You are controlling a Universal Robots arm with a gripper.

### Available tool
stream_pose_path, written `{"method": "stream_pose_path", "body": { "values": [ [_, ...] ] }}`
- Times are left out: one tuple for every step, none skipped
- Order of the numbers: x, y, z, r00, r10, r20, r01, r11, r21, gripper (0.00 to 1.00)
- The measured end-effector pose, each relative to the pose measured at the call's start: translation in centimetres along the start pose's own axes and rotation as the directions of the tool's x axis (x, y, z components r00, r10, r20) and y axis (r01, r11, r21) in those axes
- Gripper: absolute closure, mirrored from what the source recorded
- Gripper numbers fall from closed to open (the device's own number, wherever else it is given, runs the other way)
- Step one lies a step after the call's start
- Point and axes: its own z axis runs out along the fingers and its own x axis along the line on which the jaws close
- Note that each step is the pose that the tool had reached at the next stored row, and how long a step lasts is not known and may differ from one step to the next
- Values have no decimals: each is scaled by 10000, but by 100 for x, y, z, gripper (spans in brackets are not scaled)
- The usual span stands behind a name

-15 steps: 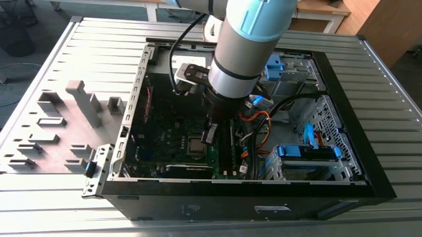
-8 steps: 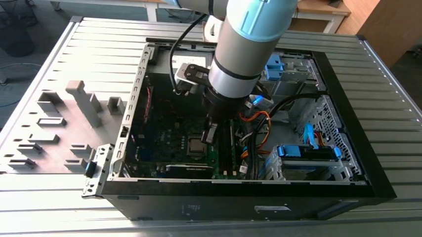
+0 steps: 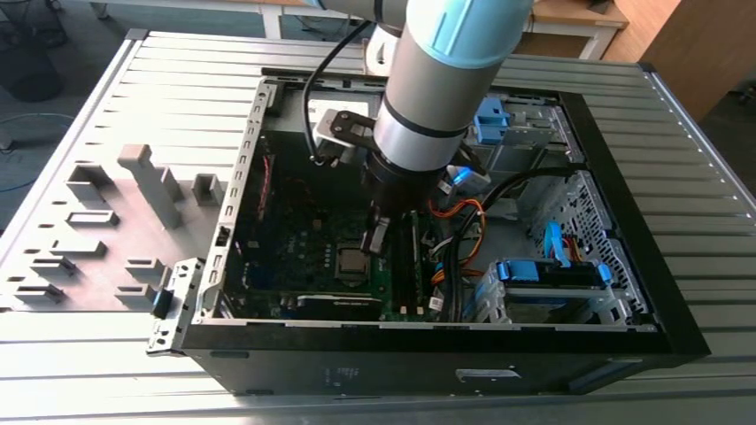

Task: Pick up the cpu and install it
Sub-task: 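Install the first cpu locking lever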

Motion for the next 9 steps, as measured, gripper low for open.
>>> {"method": "stream_pose_path", "body": {
  "values": [
    [0, 0, 0, 10000, 0, 4, 0, 10000, -1, 89],
    [-2, 1, -1, 10000, 2, 5, -2, 10000, -2, 89],
    [-6, 2, -1, 10000, 4, 9, -4, 10000, -3, 89],
    [-11, 4, -1, 10000, 8, 13, -8, 10000, -4, 89],
    [-18, 7, -1, 10000, 13, 15, -13, 10000, -5, 89],
    [-30, 10, -2, 10000, 15, 15, -15, 10000, -6, 89],
    [-43, 14, -2, 10000, 16, 16, -16, 10000, -6, 89],
    [-57, 18, -2, 10000, 18, 17, -18, 10000, -6, 89],
    [-71, 22, -2, 10000, 18, 19, -18, 10000, -6, 89]
  ]
}}
